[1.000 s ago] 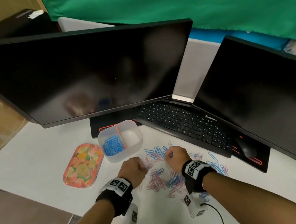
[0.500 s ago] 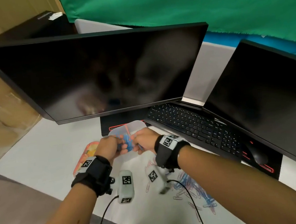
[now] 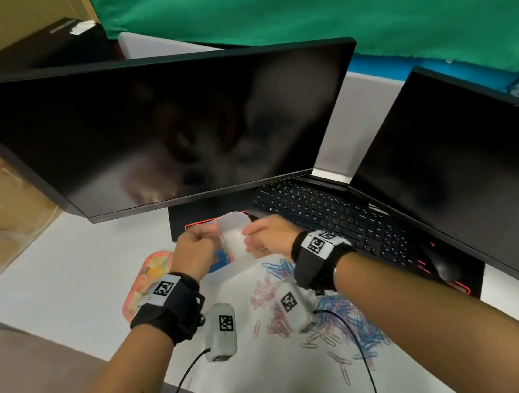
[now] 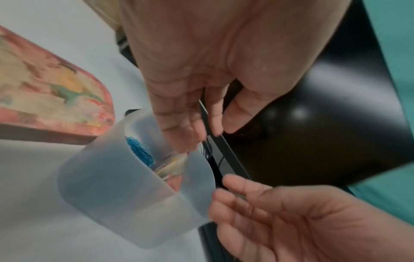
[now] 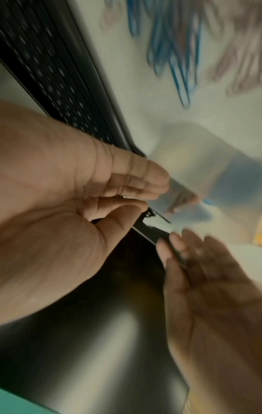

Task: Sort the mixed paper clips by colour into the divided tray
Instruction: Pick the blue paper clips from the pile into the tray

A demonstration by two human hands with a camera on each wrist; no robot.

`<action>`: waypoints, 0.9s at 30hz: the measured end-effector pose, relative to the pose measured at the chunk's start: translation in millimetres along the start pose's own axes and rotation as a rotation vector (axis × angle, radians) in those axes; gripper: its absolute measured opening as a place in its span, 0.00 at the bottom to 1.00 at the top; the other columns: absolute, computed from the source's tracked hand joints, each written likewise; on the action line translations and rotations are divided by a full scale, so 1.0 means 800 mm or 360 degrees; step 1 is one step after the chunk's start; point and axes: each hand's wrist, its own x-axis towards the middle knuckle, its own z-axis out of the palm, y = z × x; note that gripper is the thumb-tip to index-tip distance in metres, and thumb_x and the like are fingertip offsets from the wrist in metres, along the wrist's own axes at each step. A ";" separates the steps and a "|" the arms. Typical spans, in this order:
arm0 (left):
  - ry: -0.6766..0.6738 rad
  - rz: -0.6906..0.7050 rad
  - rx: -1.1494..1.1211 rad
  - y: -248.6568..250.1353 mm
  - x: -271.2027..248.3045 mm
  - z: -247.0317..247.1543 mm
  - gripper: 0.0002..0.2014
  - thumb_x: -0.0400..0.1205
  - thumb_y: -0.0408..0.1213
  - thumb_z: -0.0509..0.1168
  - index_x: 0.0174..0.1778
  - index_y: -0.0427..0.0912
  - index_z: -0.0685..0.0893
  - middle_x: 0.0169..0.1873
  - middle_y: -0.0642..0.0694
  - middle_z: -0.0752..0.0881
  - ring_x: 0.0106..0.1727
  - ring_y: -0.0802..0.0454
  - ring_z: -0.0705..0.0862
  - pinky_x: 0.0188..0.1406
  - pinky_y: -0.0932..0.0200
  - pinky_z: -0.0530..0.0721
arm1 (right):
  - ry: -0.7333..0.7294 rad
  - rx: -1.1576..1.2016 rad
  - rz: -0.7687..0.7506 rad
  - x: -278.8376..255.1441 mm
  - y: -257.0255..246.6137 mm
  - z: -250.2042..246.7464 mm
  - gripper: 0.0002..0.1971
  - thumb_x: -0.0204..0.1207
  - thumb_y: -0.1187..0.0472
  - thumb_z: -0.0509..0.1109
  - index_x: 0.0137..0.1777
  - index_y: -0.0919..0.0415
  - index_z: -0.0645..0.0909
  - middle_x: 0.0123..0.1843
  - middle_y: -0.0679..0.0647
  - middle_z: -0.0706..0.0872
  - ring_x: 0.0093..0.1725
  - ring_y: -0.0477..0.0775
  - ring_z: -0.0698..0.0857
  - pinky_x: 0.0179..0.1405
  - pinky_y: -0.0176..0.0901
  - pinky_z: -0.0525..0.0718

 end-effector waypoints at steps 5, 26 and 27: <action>-0.0371 0.0493 0.0573 -0.024 -0.015 0.043 0.16 0.77 0.27 0.63 0.31 0.53 0.84 0.32 0.54 0.86 0.34 0.55 0.82 0.38 0.67 0.79 | 0.0259 -0.0608 -0.0027 -0.027 0.072 -0.043 0.13 0.75 0.72 0.64 0.42 0.54 0.85 0.43 0.49 0.87 0.44 0.50 0.86 0.43 0.39 0.84; -0.0753 0.0622 0.1889 -0.073 0.007 0.134 0.21 0.78 0.29 0.60 0.68 0.41 0.74 0.65 0.44 0.72 0.57 0.41 0.85 0.58 0.48 0.84 | -0.0078 -0.1256 -0.0318 -0.053 0.183 -0.023 0.18 0.74 0.71 0.64 0.61 0.56 0.79 0.55 0.59 0.85 0.51 0.61 0.84 0.52 0.46 0.84; -0.0753 0.0632 0.1919 -0.072 0.008 0.136 0.21 0.78 0.29 0.60 0.68 0.41 0.74 0.64 0.44 0.72 0.56 0.41 0.85 0.56 0.48 0.84 | -0.0087 -0.1225 -0.0288 -0.054 0.184 -0.025 0.18 0.74 0.71 0.64 0.62 0.57 0.79 0.52 0.58 0.85 0.49 0.59 0.84 0.50 0.46 0.84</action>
